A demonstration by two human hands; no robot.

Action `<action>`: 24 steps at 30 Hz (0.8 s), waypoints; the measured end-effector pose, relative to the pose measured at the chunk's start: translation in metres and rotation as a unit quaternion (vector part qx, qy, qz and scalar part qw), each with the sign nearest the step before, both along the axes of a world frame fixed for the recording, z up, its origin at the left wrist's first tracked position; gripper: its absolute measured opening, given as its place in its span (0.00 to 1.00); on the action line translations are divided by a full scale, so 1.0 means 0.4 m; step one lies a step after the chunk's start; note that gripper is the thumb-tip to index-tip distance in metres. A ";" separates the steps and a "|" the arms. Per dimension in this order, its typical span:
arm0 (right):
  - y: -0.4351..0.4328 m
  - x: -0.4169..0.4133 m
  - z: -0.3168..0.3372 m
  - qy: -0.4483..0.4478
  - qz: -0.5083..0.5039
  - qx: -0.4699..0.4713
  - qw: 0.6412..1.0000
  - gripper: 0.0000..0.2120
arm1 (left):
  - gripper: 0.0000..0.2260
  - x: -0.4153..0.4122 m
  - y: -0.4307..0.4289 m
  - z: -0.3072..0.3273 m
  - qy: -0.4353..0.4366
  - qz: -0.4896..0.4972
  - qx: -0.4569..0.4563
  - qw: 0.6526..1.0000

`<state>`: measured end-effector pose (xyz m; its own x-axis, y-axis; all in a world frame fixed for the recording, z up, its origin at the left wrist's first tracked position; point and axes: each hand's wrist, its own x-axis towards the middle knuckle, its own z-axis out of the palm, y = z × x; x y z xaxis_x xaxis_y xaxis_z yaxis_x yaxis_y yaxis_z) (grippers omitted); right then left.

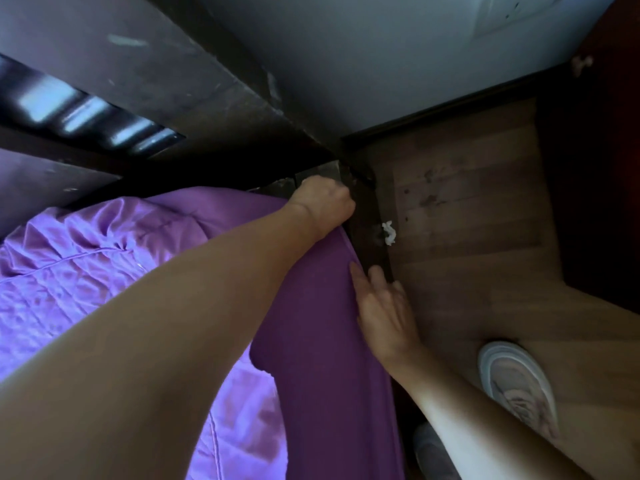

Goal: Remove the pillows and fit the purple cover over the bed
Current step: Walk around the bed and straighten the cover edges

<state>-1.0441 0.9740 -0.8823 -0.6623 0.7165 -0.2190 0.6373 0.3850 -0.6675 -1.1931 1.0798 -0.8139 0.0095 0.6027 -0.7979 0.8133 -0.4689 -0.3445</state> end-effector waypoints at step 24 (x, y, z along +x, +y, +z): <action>0.052 -0.046 0.203 -0.028 -0.070 -0.119 0.990 0.16 | 0.11 0.012 -0.117 0.275 -0.125 0.185 0.285 0.932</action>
<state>-1.0627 0.9947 -0.8012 -0.5416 0.7247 -0.4260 0.7118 0.1258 -0.6910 -1.1883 1.0330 -0.7041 -0.1409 0.9267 -0.3485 0.9713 0.0612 -0.2298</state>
